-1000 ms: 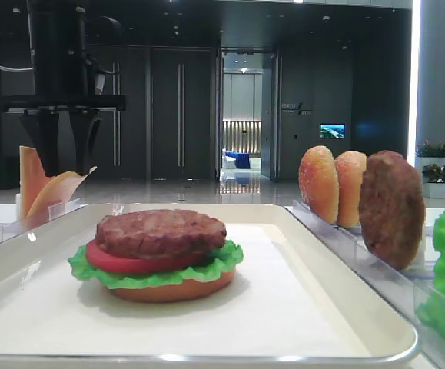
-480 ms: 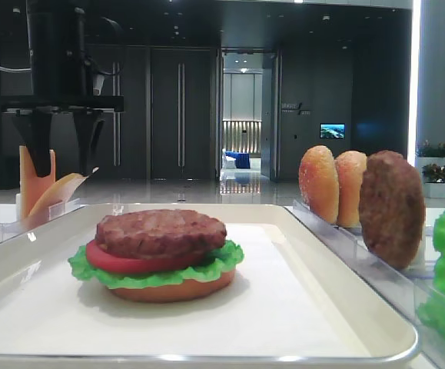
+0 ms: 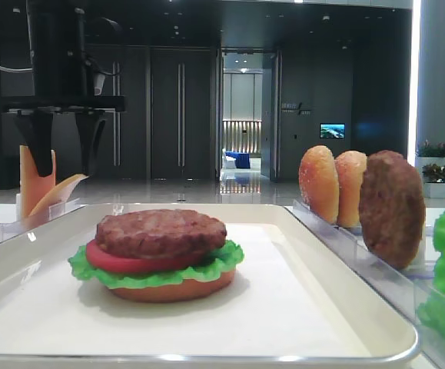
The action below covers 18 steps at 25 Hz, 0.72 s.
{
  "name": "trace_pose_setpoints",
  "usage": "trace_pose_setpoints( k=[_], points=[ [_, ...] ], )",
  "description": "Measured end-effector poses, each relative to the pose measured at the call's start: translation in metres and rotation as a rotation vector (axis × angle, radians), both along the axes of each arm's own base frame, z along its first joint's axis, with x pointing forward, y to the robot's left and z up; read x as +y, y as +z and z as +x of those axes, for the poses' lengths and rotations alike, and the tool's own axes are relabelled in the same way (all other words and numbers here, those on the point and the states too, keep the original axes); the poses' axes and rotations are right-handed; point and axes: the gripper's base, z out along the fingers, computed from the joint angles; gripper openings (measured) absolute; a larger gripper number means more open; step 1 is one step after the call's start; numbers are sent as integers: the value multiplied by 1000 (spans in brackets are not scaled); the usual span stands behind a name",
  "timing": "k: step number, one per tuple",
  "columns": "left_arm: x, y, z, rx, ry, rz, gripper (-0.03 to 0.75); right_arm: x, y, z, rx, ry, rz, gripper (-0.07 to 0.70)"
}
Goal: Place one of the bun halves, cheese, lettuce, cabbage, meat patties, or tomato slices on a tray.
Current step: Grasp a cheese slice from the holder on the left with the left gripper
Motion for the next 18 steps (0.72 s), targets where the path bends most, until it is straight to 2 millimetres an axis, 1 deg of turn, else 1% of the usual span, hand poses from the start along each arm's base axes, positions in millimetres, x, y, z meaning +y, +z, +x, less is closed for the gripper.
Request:
trace_pose_setpoints(
  k=[11,18],
  points=[
    [-3,0,0,1,5,-41,429,0,0,0,0,0,0,539],
    [0,0,1,-5,-2,-10,429,0,0,0,0,0,0,539]
  ],
)
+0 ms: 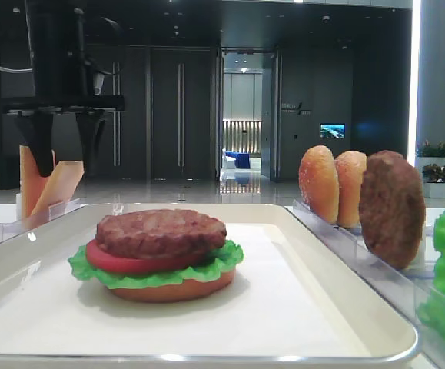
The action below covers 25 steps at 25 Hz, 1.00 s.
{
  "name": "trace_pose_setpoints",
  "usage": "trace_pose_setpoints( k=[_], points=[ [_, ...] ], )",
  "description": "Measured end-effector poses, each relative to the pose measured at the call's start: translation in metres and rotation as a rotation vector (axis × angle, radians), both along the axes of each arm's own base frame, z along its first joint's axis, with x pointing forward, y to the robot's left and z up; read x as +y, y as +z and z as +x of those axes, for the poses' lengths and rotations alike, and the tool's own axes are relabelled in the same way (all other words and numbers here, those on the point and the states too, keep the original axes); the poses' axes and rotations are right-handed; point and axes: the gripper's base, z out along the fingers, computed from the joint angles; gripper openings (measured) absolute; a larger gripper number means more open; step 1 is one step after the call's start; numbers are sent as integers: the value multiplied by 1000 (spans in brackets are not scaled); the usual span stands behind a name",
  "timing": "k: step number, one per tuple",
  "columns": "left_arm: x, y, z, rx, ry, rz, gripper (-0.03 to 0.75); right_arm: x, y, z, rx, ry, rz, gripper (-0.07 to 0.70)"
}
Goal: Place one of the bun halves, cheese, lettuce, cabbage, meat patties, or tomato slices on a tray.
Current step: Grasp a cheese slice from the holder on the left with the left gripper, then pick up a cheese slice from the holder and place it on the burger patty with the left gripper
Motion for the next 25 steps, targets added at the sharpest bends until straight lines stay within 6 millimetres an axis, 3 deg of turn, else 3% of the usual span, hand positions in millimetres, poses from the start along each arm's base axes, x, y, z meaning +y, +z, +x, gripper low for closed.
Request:
trace_pose_setpoints(
  k=[4,8,10,16,25],
  points=[
    [2,-1,-1,17,-19,31,366,0,0,0,0,0,0,539],
    [2,-4,-1,29,-48,41,128,0,0,0,0,0,0,539],
    [3,-4,-1,31,-57,44,48,0,0,0,0,0,0,539],
    [3,3,-1,14,-61,40,26,0,0,0,0,0,0,539],
    [-7,89,-2,-192,-50,-133,26,0,0,0,0,0,0,539]
  ],
)
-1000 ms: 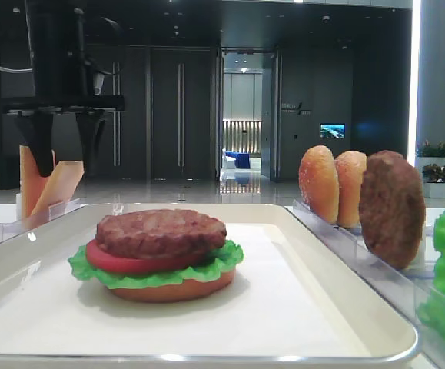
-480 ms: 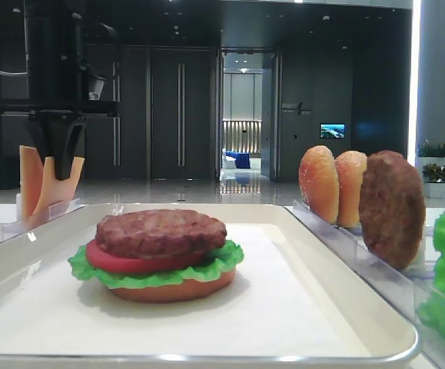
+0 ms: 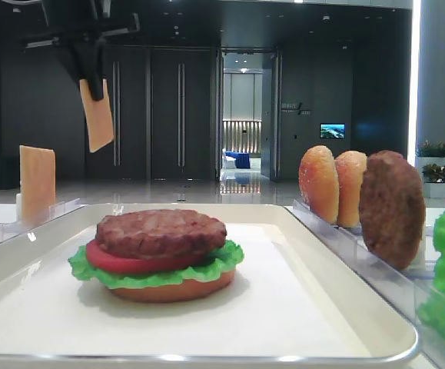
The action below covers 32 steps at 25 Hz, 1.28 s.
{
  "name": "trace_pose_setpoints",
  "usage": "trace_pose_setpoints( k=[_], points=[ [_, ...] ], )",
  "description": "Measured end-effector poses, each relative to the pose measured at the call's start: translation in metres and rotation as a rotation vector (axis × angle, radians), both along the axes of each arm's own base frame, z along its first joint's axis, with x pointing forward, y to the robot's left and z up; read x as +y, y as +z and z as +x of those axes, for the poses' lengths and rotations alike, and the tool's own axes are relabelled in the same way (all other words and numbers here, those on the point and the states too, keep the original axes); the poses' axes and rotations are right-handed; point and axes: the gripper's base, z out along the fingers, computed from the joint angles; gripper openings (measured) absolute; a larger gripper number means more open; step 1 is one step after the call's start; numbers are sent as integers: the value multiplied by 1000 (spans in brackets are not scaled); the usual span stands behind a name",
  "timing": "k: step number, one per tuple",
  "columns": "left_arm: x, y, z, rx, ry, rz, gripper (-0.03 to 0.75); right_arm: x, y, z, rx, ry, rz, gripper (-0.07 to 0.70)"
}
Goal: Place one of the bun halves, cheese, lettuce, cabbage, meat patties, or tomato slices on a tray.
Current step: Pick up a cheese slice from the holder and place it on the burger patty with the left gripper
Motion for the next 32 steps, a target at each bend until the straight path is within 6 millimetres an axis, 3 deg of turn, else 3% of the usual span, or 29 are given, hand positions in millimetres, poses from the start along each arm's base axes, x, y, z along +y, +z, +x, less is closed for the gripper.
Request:
trace_pose_setpoints(
  k=[8,13,17,22,26,29,32],
  points=[
    [-19,17,-19,4,-31,-58,26,0,0,0,0,0,0,539],
    [-51,9,-56,70,-95,-18,25,0,0,0,0,0,0,539],
    [-62,18,-93,90,-108,-15,25,0,0,0,0,0,0,539],
    [-42,31,-147,98,-55,-59,25,0,0,0,0,0,0,539],
    [-21,27,-184,106,-16,-74,24,0,0,0,0,0,0,539],
    [-13,22,-202,115,-8,-98,24,0,0,0,0,0,0,539],
    [-11,17,-207,103,-4,-127,24,0,0,0,0,0,0,539]
  ],
)
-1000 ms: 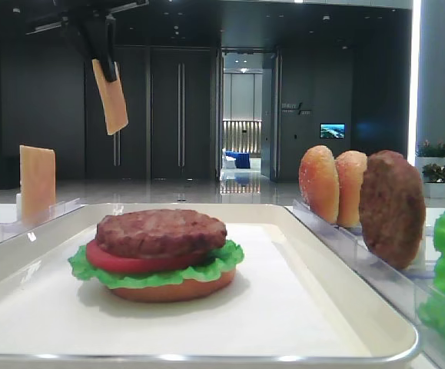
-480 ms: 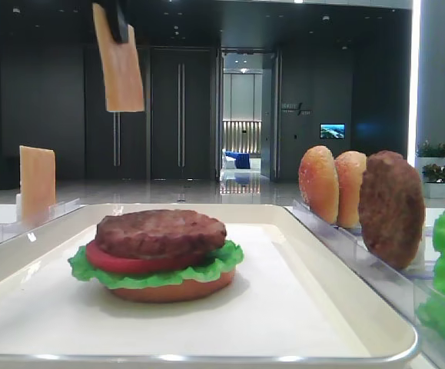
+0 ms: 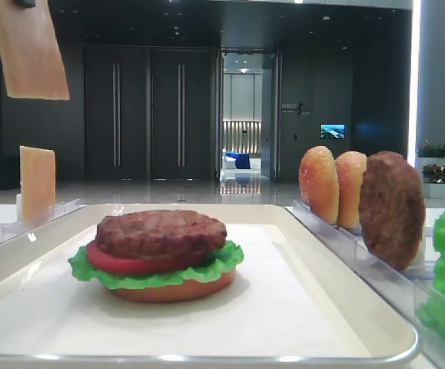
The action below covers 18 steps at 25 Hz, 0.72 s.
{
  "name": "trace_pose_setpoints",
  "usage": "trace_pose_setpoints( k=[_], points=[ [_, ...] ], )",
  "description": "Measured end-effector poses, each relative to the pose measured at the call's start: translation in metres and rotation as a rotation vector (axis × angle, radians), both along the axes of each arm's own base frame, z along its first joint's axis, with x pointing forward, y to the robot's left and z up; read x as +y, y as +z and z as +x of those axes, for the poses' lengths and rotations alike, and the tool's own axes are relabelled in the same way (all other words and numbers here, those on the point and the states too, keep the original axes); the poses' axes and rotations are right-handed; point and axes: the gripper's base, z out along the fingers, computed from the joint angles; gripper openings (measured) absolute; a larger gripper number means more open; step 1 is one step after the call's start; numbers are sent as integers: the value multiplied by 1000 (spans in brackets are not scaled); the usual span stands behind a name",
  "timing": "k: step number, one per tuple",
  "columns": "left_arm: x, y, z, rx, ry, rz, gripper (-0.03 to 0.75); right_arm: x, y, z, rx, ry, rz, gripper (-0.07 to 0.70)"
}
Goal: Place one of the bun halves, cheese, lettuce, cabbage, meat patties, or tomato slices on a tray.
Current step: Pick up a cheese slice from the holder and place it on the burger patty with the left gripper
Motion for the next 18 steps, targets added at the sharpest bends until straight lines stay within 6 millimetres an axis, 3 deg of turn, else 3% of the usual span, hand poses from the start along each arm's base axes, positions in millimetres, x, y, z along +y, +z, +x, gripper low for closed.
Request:
trace_pose_setpoints(
  k=[10,18],
  points=[
    [-19,-41,-2,-66,-29,-277,24,0,0,0,0,0,0,539],
    [-27,-42,-5,-98,-125,-367,24,0,0,0,0,0,0,539]
  ],
)
